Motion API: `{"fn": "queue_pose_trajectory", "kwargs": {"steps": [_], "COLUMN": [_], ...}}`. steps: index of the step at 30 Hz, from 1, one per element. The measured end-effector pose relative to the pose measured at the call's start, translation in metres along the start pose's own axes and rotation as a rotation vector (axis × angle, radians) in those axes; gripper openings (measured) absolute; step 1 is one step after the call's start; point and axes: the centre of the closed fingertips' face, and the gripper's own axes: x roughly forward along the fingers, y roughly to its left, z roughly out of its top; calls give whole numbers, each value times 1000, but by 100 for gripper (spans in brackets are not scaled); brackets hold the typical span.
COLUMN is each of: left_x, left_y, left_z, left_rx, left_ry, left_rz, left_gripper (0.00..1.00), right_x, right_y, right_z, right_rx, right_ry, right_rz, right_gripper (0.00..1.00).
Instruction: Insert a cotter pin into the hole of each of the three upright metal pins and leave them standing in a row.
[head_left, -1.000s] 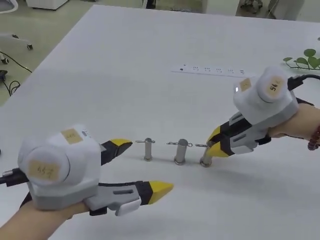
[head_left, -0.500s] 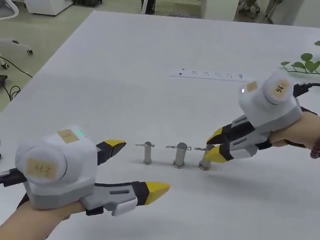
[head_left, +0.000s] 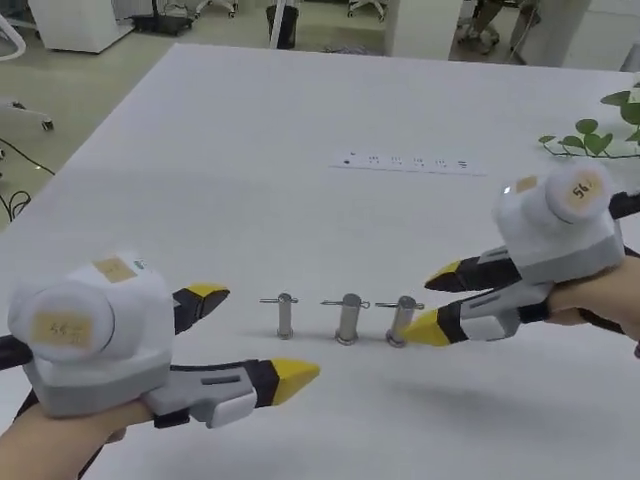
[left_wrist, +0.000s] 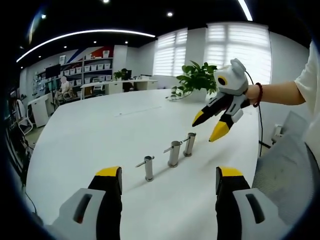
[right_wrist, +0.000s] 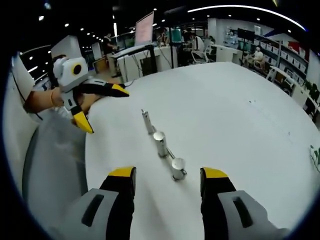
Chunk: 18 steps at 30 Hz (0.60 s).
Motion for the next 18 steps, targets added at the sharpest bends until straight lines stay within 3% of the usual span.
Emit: {"fn": "queue_pose_trajectory", "kwargs": {"steps": [9, 18], "left_x": [-8, -18], "left_y": [1, 0], "left_z": [1, 5], "left_rx": [-14, -41], "left_ry": [11, -11], "left_rz": [22, 52], "left_gripper": [75, 75], "right_x": [-18, -30], "right_y": [9, 20], "right_z": [-1, -8], "right_rx": [99, 173], "right_ry": [-90, -165], "right_rz": [-77, -153], "right_gripper": [62, 76]}}
